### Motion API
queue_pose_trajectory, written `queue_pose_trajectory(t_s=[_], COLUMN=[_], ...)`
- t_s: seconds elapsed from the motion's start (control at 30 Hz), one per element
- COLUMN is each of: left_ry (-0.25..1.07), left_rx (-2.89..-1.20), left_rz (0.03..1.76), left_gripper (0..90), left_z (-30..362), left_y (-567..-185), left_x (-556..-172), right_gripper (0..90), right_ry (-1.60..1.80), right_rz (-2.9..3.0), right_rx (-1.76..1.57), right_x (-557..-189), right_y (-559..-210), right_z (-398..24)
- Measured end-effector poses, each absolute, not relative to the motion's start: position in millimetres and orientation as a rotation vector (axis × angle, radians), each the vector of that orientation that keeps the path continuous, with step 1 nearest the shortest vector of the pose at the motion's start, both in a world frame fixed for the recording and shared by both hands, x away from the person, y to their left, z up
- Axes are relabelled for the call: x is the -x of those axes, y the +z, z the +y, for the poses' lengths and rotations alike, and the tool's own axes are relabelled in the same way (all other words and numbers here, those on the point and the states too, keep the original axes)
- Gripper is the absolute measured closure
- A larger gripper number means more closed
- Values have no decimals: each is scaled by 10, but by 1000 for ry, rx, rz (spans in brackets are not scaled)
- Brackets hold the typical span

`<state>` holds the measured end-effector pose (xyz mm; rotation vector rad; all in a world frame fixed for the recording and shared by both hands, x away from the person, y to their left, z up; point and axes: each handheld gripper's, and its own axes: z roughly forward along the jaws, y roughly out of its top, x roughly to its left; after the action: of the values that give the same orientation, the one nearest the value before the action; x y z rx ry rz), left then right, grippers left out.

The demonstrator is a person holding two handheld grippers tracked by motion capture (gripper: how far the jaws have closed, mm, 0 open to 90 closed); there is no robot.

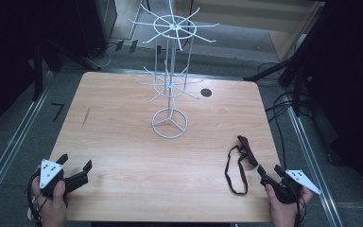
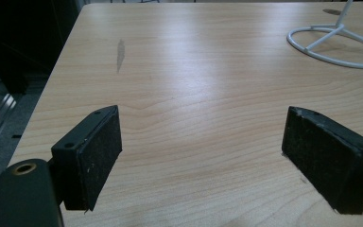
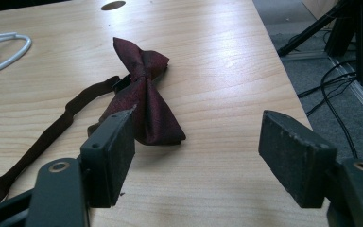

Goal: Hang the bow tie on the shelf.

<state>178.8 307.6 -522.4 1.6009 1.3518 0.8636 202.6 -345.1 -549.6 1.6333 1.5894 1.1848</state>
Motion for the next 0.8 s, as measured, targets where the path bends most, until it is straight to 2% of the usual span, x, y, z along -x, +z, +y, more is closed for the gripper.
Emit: queue_pose_trajectory(t_s=[0.33,0.47,0.6,0.8], left_ry=[862,859,858,856], left_rx=[-1597,-1596,-1599,-1598], left_rz=[1351,1350,1350,1350], left_gripper=[136,136,137,137], left_z=[3078,3079,3079,3081], left_y=[-5225,-5225,-5225,-5225], left_x=[-1787,-1789,-1791,-1793], right_gripper=[241,181,163,68], right_ry=[1195,1204,1232,1195], right_rz=[1638,1671,1689,1736], right_rx=[-1615,-1610,-1620,-1629], right_x=[-2090,-2162,-2209,-2319], right_y=[-5461,-5440,-5428,-5425], right_z=[-3344,-3226,-3170,-3011])
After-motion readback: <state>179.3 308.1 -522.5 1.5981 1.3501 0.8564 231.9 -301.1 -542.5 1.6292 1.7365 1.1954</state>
